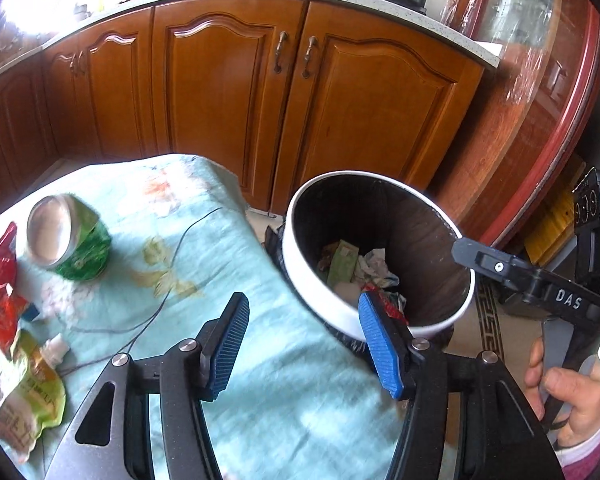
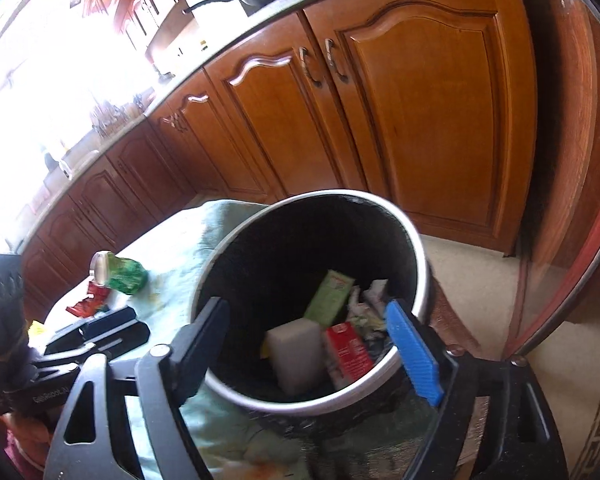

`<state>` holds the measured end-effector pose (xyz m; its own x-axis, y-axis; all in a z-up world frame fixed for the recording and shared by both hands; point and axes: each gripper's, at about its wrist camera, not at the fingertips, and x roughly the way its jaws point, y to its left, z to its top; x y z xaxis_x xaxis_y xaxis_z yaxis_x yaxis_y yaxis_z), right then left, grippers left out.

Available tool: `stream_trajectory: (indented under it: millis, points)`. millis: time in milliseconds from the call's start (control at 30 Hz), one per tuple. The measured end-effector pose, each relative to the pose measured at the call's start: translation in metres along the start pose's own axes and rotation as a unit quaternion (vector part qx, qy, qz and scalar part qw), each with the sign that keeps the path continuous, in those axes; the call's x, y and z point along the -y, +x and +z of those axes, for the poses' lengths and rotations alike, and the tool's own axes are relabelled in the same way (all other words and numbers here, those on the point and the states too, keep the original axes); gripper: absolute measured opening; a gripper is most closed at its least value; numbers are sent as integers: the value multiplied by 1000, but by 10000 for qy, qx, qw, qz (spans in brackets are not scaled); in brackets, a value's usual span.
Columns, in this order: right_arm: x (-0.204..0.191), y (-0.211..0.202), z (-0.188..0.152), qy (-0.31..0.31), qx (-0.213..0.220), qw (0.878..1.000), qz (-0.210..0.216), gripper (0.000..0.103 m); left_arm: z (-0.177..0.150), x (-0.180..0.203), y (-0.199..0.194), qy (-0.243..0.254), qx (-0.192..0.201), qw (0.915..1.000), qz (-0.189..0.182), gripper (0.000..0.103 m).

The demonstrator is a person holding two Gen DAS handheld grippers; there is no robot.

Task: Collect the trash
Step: 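Carry the foam block and carton over the bin and open both grippers, then move both grippers back to the remaining trash on the table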

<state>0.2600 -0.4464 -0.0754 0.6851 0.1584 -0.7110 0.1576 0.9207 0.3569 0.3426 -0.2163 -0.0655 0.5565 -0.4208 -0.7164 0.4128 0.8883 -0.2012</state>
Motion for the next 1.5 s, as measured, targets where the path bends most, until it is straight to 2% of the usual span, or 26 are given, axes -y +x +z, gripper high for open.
stream_trajectory:
  millis: [300, 467, 633, 900, 1100, 1200, 1333, 1500]
  points:
    - [-47, -7, -25, -8, 24, 9986, 524, 94, -44, -37, -59, -219, 147, 9992, 303, 62]
    - [-78, 0, -40, -126, -185, 9962, 841, 99, -69, -68, -88, -613, 190, 9967, 494, 67]
    - [-106, 14, -52, -191, -460, 9929, 1079, 100, -90, -100, -121, -1040, 290, 9915, 724, 69]
    - [-145, 25, -65, -411, -610, 9892, 1268, 100, -113, -143, -164, -1575, 527, 9809, 1014, 70]
    - [-164, 35, -66, -495, -678, 9874, 1341, 100, -119, -169, -172, -1839, 545, 9752, 1101, 70]
    - [-168, 39, -66, -493, -714, 9866, 1378, 100, -118, -182, -169, -1878, 471, 9750, 1089, 70]
    - [-175, 45, -65, -540, -751, 9858, 1400, 100, -111, -202, -152, -1908, 318, 9748, 1110, 71]
    - [-181, 56, -54, -517, -755, 9854, 1438, 100, -101, -226, -135, -2087, 236, 9732, 935, 71]
